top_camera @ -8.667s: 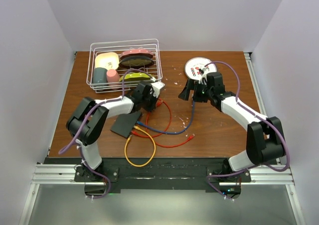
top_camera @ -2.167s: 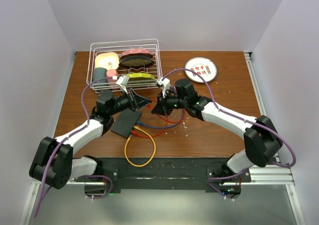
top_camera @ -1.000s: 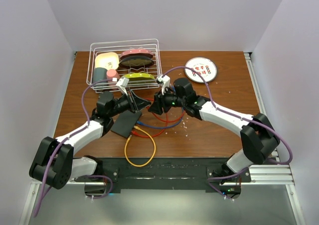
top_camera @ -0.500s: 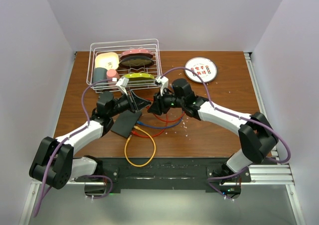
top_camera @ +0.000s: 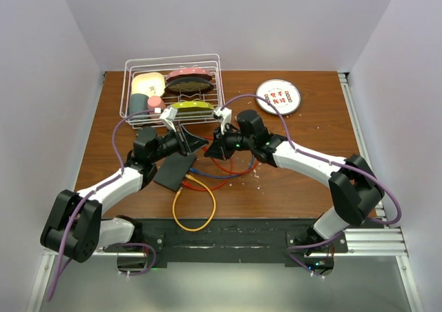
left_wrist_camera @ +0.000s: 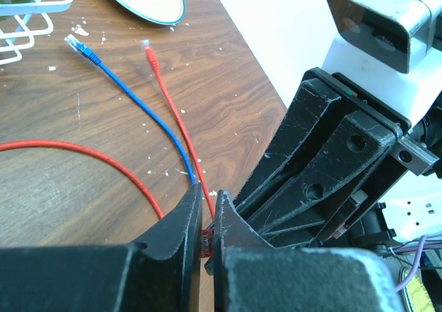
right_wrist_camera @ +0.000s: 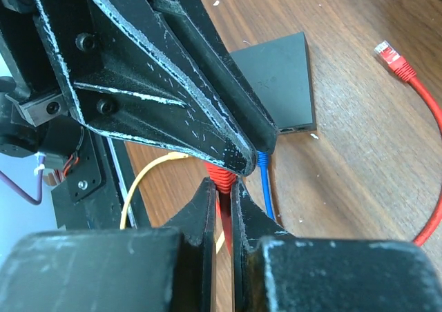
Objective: Insert the plug into the switch port
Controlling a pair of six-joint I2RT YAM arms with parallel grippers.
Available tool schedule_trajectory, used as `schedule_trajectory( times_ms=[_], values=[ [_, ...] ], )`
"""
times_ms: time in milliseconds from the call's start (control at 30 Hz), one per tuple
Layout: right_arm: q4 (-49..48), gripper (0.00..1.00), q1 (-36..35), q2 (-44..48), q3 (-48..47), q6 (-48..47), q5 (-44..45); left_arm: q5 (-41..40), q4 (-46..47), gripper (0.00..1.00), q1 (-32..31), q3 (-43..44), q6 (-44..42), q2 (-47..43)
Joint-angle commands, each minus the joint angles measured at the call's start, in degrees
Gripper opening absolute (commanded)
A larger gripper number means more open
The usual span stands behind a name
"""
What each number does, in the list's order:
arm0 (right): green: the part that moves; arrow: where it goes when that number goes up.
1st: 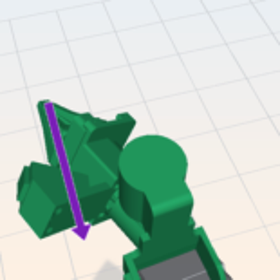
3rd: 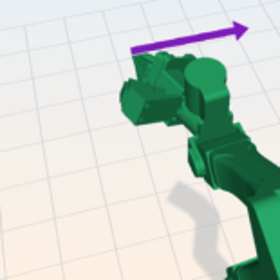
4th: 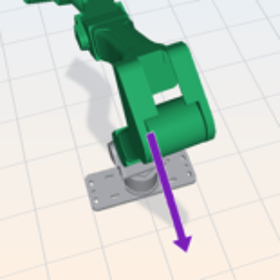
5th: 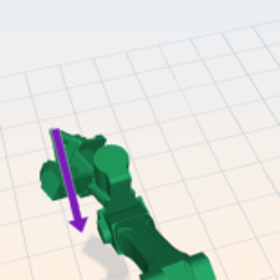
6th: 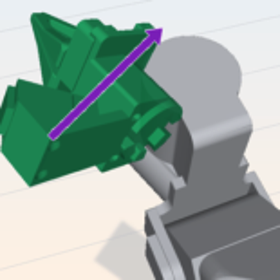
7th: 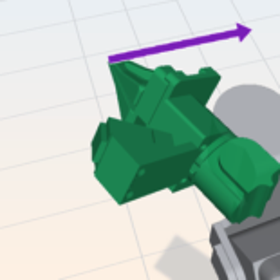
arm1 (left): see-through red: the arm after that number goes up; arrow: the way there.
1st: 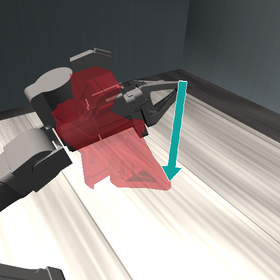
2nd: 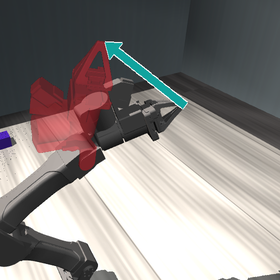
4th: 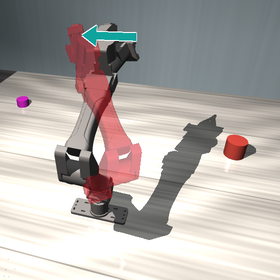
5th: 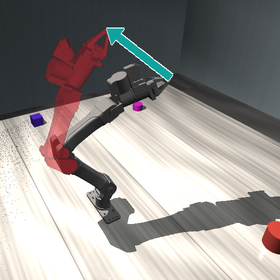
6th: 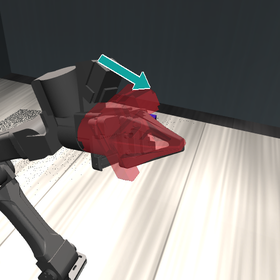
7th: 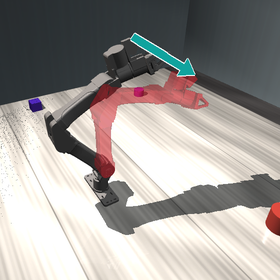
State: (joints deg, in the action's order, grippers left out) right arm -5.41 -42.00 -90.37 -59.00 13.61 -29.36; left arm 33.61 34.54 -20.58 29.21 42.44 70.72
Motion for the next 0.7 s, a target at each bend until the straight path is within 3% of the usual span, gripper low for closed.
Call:
schedule_trajectory(
  times_ms=[0,100,200,300,667],
  values=[
    [-0.7,0.00,-0.1,0.8,-1.6,-0.6,3.2,-0.6,1.1,0.41,0.2,0.2,-1.1,-1.3],
    [0.8,0.00,-0.1,0.3,-1.9,-1.6,3.9,-4.3,-4.5,0.63,0.4,2.2,-3.7,-1.6],
    [1.9,0.00,-0.2,-0.3,-1.8,-2.5,4.2,-8.2,-8.6,0.73,0.5,4.1,-5.7,-2.3],
    [3.1,0.00,-0.1,-1.7,-2.4,-3.6,4.2,-11.4,-12.2,0.78,0.9,6.5,-7.7,-2.2],
    [7.7,0.00,-0.1,-10.6,-6.3,-8.5,3.7,-21.9,-21.8,0.78,7.7,8.1,-15.8,0.3]
  ],
)
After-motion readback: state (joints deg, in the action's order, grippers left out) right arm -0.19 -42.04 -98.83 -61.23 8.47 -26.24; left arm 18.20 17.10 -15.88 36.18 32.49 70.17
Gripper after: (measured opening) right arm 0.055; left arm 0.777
